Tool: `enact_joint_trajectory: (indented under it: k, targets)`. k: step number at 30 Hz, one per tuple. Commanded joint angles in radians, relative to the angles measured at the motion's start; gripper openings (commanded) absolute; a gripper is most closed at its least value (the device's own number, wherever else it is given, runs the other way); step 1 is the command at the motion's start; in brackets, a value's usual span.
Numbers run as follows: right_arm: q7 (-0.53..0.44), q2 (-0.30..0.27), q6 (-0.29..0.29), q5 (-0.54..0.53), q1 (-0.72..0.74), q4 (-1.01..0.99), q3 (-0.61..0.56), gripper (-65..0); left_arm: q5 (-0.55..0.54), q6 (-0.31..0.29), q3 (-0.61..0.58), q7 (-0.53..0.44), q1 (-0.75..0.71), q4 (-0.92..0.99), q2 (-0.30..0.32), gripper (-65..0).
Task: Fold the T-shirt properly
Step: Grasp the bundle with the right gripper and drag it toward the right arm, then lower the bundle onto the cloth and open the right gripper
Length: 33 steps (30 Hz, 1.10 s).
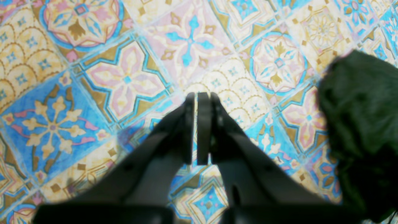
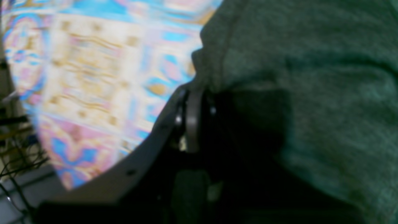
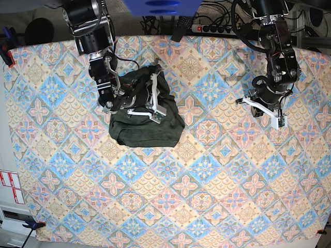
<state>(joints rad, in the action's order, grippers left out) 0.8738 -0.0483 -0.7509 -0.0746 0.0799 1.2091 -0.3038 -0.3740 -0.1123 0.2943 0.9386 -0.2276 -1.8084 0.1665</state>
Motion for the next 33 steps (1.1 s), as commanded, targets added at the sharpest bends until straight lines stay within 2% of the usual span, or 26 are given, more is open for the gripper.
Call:
enact_joint_trajectory:
  k: [1,9,14,20,33]
  targets:
    - [0.097,-0.038,0.053,0.135,0.001,-0.007,0.025,-65.0,-0.009,-0.003,0.004,-0.016,0.009,-0.021,0.009,-65.0]
    - [0.094,-0.104,0.053,0.137,0.045,-0.012,0.139,-65.0,-0.009,-0.003,0.003,-0.016,0.007,-0.021,0.009,-65.0]
    - [0.04,-0.161,0.053,0.137,0.091,-0.064,0.197,-65.0,-0.009,-0.005,0.0,-0.016,0.004,-0.05,0.009,-65.0]
    - [0.0,-0.166,0.053,0.137,0.151,-0.142,0.288,-65.0,-0.009,-0.007,-0.002,-0.016,0.004,-0.052,0.009,-65.0]
    - [-0.107,-0.167,0.053,0.137,0.315,-0.337,0.295,-65.0,-0.009,-0.008,-0.002,-0.016,-0.014,-0.055,0.009,-65.0]
